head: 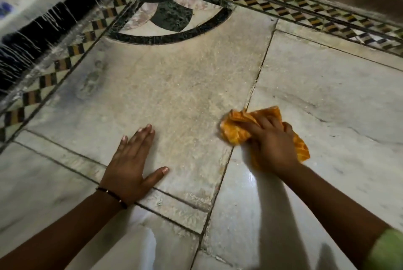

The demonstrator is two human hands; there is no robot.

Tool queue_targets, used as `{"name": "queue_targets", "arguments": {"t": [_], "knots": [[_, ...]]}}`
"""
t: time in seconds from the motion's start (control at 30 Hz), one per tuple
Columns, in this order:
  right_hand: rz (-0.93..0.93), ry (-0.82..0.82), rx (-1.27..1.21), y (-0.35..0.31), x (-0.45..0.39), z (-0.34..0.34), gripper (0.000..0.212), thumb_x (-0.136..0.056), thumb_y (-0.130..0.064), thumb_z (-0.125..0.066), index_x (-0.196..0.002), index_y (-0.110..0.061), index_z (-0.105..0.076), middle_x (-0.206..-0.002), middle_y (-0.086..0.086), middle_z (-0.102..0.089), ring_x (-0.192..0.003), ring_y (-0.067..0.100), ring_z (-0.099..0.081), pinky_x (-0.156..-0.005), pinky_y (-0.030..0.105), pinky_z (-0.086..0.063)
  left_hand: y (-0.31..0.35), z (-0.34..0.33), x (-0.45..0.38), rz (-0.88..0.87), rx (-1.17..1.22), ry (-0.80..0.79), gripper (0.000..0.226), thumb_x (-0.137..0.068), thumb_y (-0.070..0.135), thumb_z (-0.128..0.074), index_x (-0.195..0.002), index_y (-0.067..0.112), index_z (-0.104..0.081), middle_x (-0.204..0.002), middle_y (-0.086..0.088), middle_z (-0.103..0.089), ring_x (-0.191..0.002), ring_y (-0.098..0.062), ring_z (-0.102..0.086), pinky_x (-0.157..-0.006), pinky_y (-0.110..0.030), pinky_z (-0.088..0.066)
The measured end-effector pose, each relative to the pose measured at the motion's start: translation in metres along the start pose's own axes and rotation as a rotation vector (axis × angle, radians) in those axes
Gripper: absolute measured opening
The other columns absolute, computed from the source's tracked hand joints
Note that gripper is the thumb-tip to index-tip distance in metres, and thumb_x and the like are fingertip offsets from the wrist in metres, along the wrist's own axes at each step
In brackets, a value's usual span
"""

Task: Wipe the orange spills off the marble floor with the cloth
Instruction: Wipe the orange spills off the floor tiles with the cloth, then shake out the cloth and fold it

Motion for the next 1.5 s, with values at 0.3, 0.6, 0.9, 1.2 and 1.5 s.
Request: {"name": "queue_targets", "arguments": {"t": [0.3, 0.6, 0.9, 1.2, 1.5], "knots": [[0.669, -0.199, 0.100, -0.095, -0.062, -0.010, 0.048, -0.077, -0.043, -0.044, -0.122, -0.041, -0.057, -0.130, 0.000, -0.058, -0.111, 0.033, -0.055, -0.084, 0.053, -0.043, 0.002, 0.033, -0.047, 0.188, 0.280, 0.259, 0.082, -0.086, 0.062, -0.036, -0.149, 0.011, -0.022, -0.157, 0.000, -0.015, -0.145, -0.016, -0.014, -0.117, -0.044, -0.012], [-0.215, -0.243, -0.956, 0.009, 0.019, 0.081, 0.028, -0.093, -0.035, -0.054, -0.116, -0.050, -0.057, -0.115, -0.036, -0.058, -0.113, -0.005, -0.054, -0.095, 0.014, -0.042, 0.073, 0.069, -0.048, 0.370, 0.530, 0.224, 0.085, -0.083, 0.067, -0.035, -0.150, 0.017, -0.020, -0.155, 0.009, -0.016, -0.143, -0.003, -0.011, -0.112, -0.010, -0.010], [-1.002, -0.234, -1.680, -0.055, 0.078, 0.338, 0.042, -0.094, -0.026, -0.050, -0.136, -0.024, -0.047, -0.124, 0.004, -0.060, -0.103, 0.022, -0.062, -0.071, 0.031, -0.055, 0.232, 0.316, -0.013, 0.412, 0.716, 0.058, 0.082, -0.083, 0.063, -0.043, -0.147, 0.015, -0.027, -0.155, -0.002, -0.026, -0.143, -0.014, -0.021, -0.115, -0.028, -0.022], [-1.104, -0.132, -1.773, -0.120, 0.169, 0.617, 0.050, -0.095, -0.030, -0.050, -0.143, -0.021, -0.039, -0.137, 0.013, -0.052, -0.118, 0.034, -0.054, -0.104, 0.052, -0.040, 0.351, 0.575, 0.096, 0.332, 0.910, -0.090, 0.058, -0.086, 0.055, -0.051, -0.133, 0.020, -0.048, -0.138, 0.001, -0.048, -0.126, -0.009, -0.041, -0.098, -0.017, -0.029], [-1.376, -0.080, -2.027, -0.166, 0.264, 0.684, 0.029, -0.099, -0.035, -0.038, -0.102, -0.012, -0.055, -0.093, 0.016, -0.056, -0.085, 0.033, -0.055, -0.073, 0.045, -0.045, 0.426, 0.639, 0.201, -0.217, 0.747, -0.350, 0.089, -0.069, 0.078, -0.051, -0.142, 0.033, -0.030, -0.146, 0.018, -0.029, -0.135, 0.005, -0.026, -0.109, -0.015, -0.024]]}}
Point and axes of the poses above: each hand's wrist, its own x-axis away from the middle knuckle, its own z-axis out of the back of the hand, y = z × x, the point moved 5 cm from there along -x, towards the middle knuckle
